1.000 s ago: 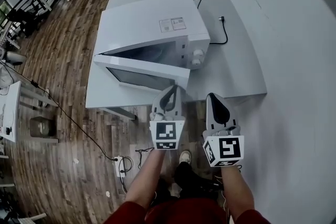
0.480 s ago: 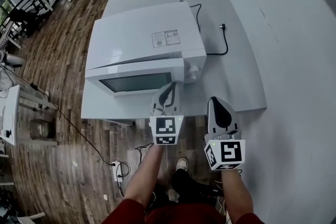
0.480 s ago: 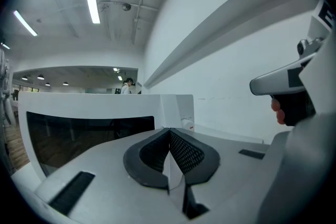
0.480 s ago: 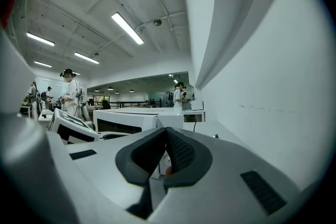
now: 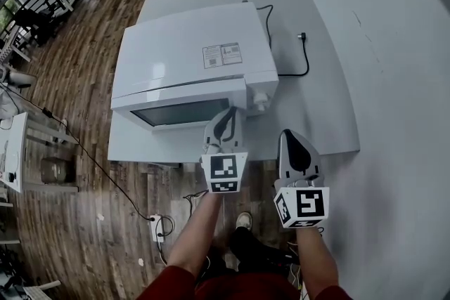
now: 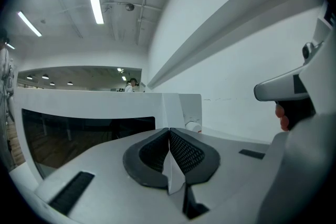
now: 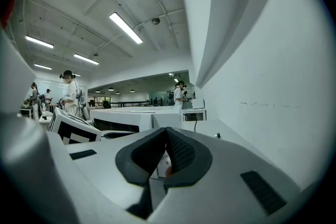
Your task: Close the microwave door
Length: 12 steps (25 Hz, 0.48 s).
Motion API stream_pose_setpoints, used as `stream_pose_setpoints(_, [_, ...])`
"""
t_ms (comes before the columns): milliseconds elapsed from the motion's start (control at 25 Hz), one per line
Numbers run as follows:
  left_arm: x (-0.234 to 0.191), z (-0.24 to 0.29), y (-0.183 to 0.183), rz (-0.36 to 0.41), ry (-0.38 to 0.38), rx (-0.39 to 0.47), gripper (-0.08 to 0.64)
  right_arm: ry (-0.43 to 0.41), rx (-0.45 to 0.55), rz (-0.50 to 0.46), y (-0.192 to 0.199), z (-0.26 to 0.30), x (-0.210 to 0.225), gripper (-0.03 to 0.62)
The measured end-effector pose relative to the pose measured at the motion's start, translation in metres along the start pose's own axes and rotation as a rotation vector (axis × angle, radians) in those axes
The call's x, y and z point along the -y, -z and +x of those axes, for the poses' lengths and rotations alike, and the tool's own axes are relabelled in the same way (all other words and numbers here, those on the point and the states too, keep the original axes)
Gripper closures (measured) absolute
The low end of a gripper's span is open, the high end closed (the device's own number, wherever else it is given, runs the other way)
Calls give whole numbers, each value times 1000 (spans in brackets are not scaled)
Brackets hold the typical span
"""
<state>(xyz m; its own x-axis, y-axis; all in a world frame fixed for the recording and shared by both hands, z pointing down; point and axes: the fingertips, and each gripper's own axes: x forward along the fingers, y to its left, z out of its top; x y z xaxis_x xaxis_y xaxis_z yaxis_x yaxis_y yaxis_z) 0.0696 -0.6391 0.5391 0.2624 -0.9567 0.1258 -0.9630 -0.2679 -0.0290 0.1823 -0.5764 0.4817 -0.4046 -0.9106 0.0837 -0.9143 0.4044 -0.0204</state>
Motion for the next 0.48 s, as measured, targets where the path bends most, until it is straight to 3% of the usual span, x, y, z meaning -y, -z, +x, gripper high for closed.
stream_pose_setpoints(480, [-6, 9, 1, 22, 4, -41, 532, 1, -2, 7, -3, -1, -6, 566])
